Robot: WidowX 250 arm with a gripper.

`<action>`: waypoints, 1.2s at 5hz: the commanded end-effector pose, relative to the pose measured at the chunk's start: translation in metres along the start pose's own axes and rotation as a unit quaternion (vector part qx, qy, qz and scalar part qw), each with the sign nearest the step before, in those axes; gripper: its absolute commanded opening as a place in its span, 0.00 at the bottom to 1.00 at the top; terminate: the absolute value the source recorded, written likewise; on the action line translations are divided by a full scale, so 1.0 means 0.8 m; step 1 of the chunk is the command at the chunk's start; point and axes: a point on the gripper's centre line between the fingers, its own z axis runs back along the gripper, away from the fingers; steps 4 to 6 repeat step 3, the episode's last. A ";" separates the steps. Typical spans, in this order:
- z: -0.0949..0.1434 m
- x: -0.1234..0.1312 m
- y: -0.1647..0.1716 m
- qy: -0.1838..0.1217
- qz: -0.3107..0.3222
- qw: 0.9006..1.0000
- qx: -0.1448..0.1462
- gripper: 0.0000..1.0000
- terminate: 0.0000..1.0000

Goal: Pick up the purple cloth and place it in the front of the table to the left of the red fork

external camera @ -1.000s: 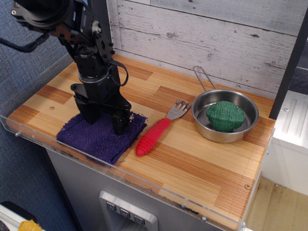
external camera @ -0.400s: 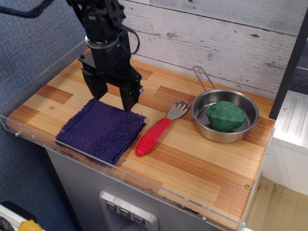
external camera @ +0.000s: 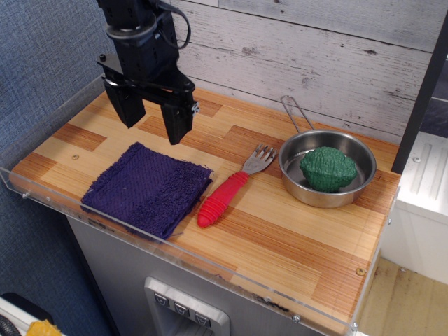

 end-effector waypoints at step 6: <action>0.009 0.008 0.005 -0.005 -0.013 1.000 -0.002 1.00 1.00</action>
